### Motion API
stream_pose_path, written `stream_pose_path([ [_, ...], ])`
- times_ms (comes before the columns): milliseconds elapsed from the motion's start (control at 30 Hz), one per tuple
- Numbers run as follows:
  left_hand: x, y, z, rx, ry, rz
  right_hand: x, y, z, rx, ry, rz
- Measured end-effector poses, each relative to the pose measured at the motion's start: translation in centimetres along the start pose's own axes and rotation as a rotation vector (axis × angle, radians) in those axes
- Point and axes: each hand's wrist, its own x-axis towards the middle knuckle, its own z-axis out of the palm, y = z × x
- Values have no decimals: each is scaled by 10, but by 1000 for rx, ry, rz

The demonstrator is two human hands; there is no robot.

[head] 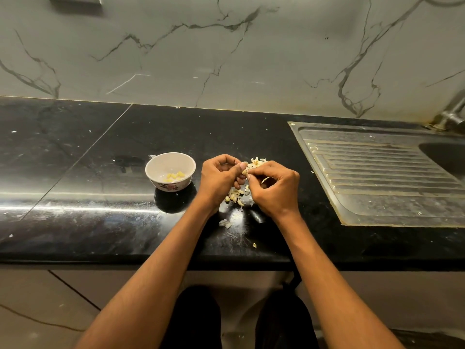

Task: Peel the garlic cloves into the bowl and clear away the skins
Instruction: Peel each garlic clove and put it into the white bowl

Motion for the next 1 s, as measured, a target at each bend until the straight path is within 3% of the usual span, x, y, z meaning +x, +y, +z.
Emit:
stream_pose_path([
  [1000,4,-3,0,24,-1,-50,2,1,8,-15,44,-1],
])
